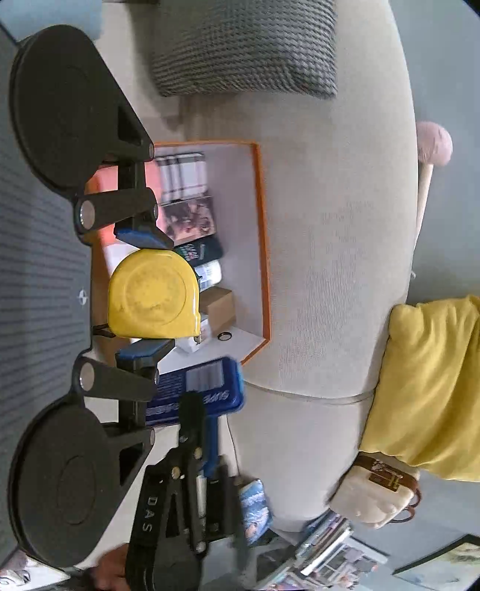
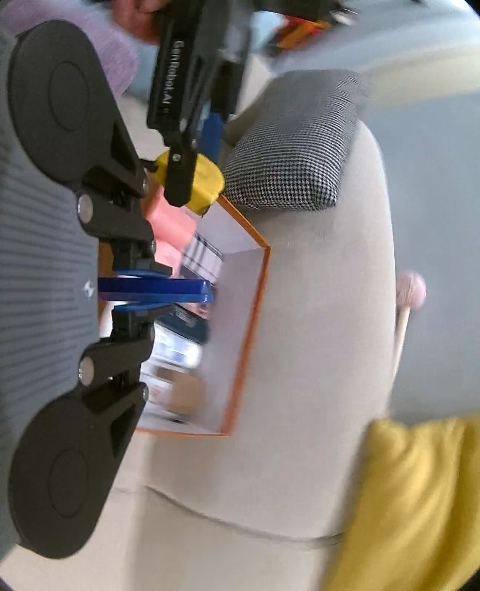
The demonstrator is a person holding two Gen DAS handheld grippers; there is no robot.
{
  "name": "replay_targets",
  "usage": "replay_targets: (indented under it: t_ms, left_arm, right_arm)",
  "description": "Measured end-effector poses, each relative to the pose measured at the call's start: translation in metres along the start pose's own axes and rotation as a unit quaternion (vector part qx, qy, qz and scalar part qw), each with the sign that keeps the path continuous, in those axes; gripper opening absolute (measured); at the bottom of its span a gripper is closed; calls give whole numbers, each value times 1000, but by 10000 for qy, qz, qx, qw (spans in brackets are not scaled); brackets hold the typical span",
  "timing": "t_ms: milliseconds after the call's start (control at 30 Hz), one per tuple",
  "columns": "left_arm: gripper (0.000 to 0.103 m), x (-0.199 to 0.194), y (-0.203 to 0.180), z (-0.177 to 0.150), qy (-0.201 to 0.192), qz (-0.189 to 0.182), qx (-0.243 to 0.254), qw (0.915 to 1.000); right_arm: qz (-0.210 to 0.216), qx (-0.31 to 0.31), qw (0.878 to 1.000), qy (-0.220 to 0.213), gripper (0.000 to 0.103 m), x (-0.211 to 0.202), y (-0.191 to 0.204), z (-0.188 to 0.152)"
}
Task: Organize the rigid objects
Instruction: 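Lift the tape measure and blue tin and carry both over the orange box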
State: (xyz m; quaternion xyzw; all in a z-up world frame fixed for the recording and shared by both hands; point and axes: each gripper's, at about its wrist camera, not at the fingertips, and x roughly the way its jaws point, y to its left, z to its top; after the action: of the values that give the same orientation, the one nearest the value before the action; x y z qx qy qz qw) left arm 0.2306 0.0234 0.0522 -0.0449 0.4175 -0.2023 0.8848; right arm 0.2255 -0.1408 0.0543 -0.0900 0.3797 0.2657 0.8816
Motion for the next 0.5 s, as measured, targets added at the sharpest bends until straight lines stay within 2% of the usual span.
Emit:
replay_targets:
  t_ms: [100,167,300,500]
  left_arm:
    - [57,24,5,13,220,-90,30,9997]
    - [57,41,9,15,403,-147,44,9991]
    - [57,73,19,16,774,-241,-3,9967]
    - [57,110,28,17,1126,-309,-62,9931]
  right_arm:
    - [253,-939,9937,549,13,31,-7,16]
    - [446,-1591,9815,971,13,55,-10,19]
    - [823,-2695,9443,1700,13,100,-14,15]
    - [1289,-3615,8913,2414,13,152,-17,3]
